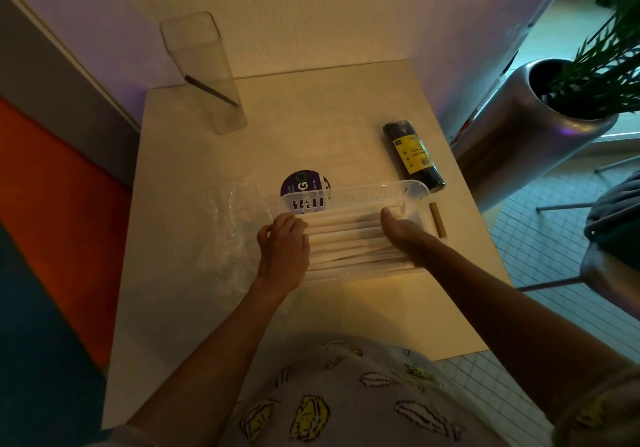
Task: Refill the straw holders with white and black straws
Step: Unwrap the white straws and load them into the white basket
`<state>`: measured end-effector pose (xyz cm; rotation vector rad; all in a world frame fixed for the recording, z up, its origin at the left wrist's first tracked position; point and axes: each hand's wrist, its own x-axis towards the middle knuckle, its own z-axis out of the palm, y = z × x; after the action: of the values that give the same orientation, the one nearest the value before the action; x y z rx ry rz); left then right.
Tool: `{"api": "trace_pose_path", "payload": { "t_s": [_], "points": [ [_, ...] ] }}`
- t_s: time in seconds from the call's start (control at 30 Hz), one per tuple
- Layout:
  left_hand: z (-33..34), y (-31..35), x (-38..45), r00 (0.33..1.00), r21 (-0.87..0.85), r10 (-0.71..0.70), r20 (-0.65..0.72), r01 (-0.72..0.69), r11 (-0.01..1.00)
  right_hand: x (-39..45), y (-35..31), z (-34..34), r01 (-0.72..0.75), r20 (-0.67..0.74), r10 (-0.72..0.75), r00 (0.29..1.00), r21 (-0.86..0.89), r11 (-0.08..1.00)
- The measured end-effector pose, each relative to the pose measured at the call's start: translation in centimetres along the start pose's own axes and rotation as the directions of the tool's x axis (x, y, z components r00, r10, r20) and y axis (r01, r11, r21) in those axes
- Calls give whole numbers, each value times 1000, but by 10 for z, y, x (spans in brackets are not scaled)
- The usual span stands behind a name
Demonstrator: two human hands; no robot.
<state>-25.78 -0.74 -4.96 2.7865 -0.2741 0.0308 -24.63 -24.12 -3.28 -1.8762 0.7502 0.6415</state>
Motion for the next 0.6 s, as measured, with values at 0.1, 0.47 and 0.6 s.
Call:
{"api": "trace_pose_path", "payload": {
  "t_s": [0.1,0.47,0.6],
  "points": [
    [1,-1,1,1000,-42,-4,-9,4,999,1,5,-3,5,-3,-5,1000,-1,1000],
    [-6,-4,-1,995,49,75,72,-79,996,-9,16,-8,105,-133,-217,967,-569,816],
    [-9,-1,-1,994,35,55,91,-58,998,-23,12,4,0,-315,-338,887,-731,682]
  ]
}}
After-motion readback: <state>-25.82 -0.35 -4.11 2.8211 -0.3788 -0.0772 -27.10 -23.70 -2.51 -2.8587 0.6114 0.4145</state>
